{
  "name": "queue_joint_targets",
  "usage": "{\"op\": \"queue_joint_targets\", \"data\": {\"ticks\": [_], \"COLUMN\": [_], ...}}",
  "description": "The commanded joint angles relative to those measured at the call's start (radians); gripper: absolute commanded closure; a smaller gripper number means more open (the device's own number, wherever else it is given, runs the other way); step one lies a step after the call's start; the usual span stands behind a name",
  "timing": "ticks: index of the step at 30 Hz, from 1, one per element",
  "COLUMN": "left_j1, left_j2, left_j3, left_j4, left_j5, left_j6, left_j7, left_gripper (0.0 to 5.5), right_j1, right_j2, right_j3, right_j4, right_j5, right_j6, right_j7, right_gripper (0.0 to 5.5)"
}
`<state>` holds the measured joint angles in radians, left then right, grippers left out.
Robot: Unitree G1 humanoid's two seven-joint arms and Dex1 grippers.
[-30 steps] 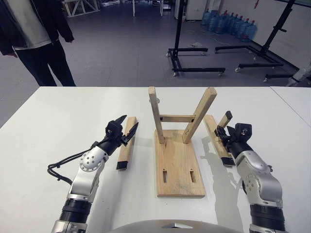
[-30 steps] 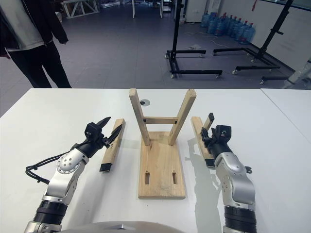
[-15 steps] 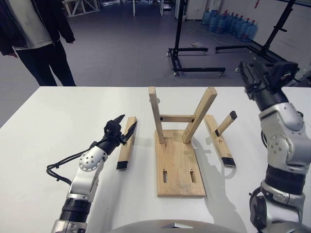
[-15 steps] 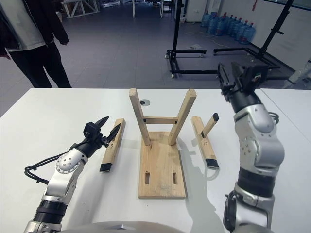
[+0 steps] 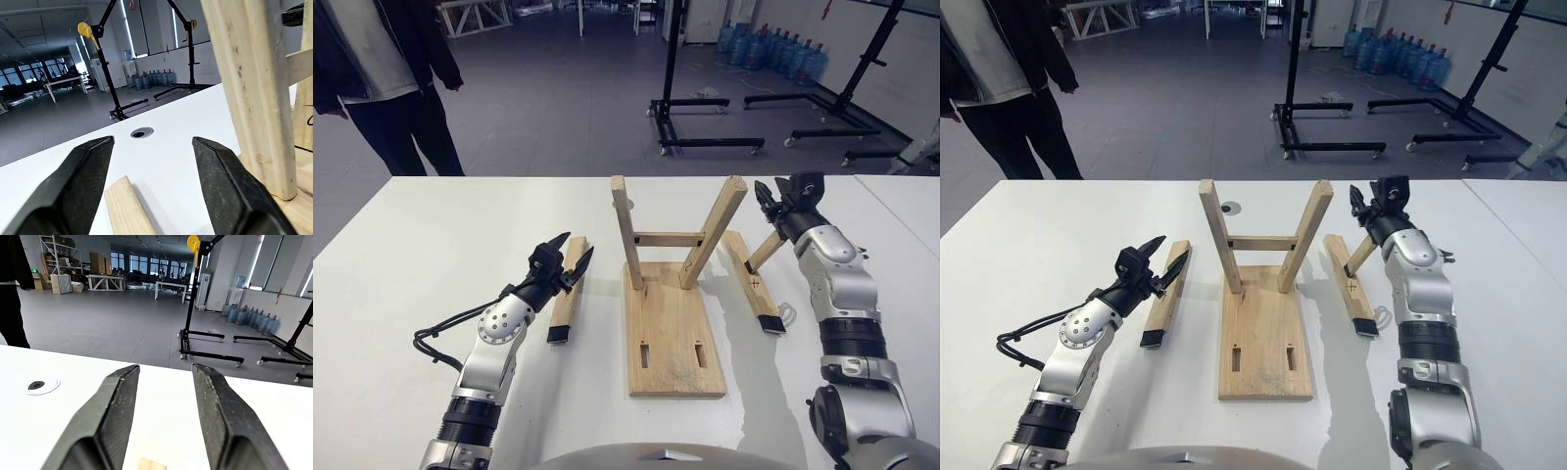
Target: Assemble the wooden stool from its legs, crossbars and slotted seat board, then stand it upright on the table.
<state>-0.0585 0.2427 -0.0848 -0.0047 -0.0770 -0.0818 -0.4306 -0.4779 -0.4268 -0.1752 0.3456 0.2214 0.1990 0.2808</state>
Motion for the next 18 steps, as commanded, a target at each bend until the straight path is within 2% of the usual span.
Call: {"op": "queue_joint_targets", "data": {"ticks": [1,5,11,14,18], "left_j1": [-0.027,-0.021,0.014,0.036,0.068], "left_j2": [-0.004,-0.012,-0.012,-0.016,-0.031], "left_j3": [-0.010,-0.019,-0.006,0.000,-0.007], "left_j4": [0.023,0.025,-0.001,-0.021,-0.056], "left_j5": [0.006,0.010,0.005,0.005,0.007], "left_j6": [-0.006,-0.011,-0.011,-0.013,-0.011], "left_j7": [-0.005,0.001,0.012,0.024,0.040], "left_gripper": [2.58,2.58,2.58,2.58,2.58], "right_j1": [0.014,0.015,0.116,0.202,0.469], "right_j2": [0.044,0.026,0.020,0.037,0.119], "right_j3": [0.011,-0.057,-0.207,-0.242,-0.218], "right_j4": [0.126,0.023,-0.449,-0.577,-0.714], "right_j5": [-0.006,0.037,0.207,0.276,0.289], "right_j6": [0.015,0.001,0.071,0.109,0.141], "right_j7": [0.017,0.006,-0.033,-0.033,-0.051], "right_gripper": [3.53,3.53,3.53,3.53,2.82]}}
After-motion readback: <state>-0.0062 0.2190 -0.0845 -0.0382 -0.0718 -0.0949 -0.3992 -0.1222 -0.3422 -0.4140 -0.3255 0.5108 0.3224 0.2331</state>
